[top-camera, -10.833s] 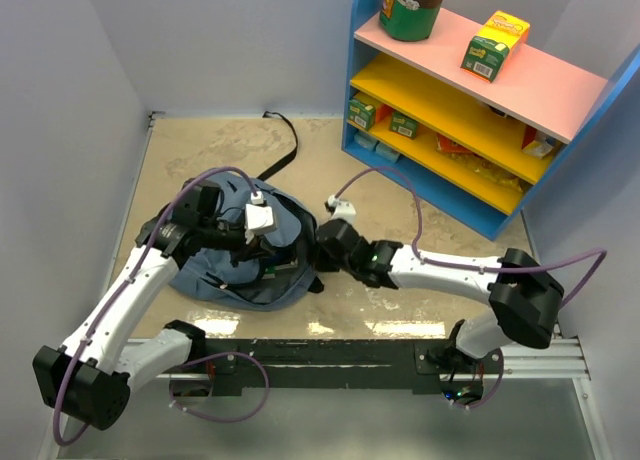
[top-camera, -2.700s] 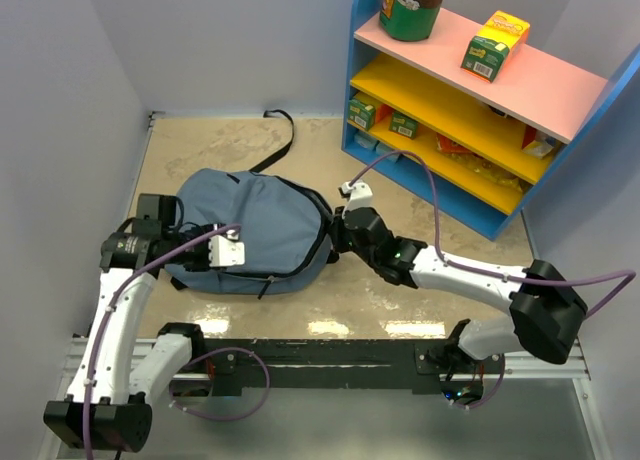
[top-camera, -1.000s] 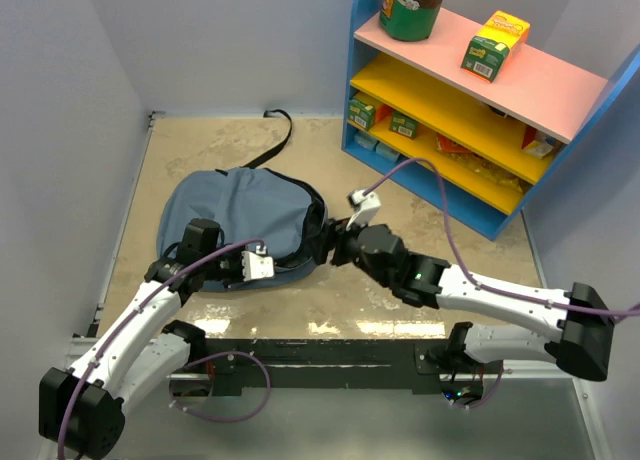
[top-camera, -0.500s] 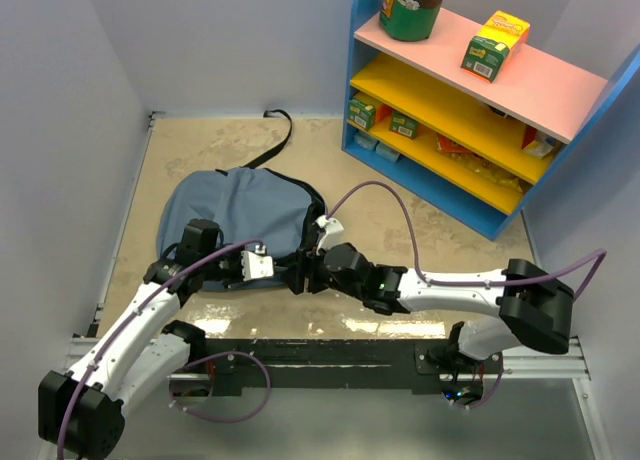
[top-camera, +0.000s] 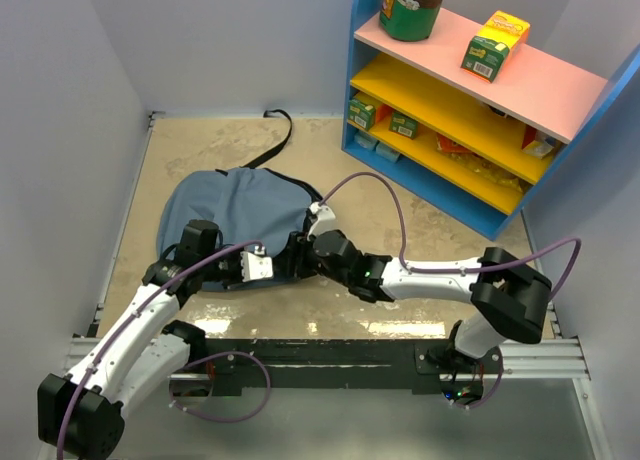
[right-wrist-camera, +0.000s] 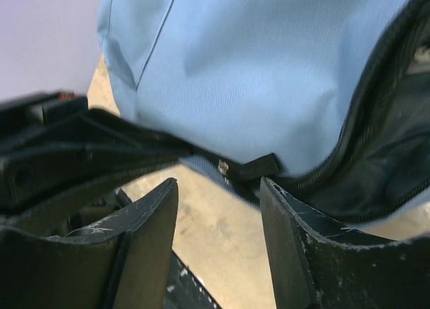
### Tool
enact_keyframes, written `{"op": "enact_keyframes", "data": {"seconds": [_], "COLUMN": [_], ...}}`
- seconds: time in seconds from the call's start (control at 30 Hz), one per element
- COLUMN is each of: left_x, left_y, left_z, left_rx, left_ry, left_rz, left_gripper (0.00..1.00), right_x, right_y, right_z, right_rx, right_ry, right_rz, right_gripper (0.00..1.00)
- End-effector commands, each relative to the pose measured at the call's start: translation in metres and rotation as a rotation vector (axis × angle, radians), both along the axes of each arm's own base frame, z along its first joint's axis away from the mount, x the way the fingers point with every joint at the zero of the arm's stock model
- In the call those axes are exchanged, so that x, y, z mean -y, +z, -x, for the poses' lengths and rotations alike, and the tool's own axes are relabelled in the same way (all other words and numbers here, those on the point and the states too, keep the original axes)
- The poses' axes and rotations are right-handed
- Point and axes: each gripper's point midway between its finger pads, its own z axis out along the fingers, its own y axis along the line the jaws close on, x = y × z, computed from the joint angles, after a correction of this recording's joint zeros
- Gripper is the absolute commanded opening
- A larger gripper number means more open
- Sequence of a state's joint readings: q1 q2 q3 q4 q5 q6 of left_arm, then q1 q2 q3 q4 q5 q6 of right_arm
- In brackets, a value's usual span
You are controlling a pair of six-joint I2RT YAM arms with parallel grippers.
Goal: Pack the student bag
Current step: Zip the student bag at the center of the board.
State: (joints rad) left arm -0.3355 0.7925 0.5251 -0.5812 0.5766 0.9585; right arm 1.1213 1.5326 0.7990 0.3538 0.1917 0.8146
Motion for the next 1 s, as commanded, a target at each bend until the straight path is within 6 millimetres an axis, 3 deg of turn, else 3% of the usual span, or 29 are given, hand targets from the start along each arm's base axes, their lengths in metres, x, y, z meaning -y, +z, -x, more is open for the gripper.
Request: {"op": "enact_keyframes", "data": {"seconds": [0.0, 0.57, 0.67, 0.77, 0.9, 0.97], "left_x": [0.004, 0.004, 0.004, 0.004, 0.003, 0.003], "left_y": [0.011, 0.013, 0.013, 0.012, 0.013, 0.013], "left_z": [-0.003, -0.001, -0.002, -0.002, -0.002, -0.003], "left_rx": [0.027, 0.027, 0.029, 0.030, 0.033, 0.032], "left_ry": [-0.006, -0.008, -0.007, -0.005, -0.002, 0.000], "left_rz": [0.028, 0.030, 0.030, 0.026, 0.027, 0.024], "left_gripper": [0.00, 0.00, 0.00, 0.00, 0.00, 0.00], "right_x": [-0.015, -0.035, -0.036, -0.039, -0.039, -0.037], "right_y": [0.028, 0.023, 0.019, 0.016, 0.012, 0.010], "right_z": [-0.020, -0.035, -0.038, -0.038, -0.039, -0.039], "right_rx": [0.045, 0.075, 0.073, 0.073, 0.070, 0.069], "right_ry": [-0.035, -0.043, -0.047, -0.042, -0.042, -0.045], "right_rz": [-0.075, -0.050, -0.036, -0.033, -0.020, -0.011], "right_gripper": [0.54, 0.50, 0.43, 0.29, 0.01, 0.00]}}
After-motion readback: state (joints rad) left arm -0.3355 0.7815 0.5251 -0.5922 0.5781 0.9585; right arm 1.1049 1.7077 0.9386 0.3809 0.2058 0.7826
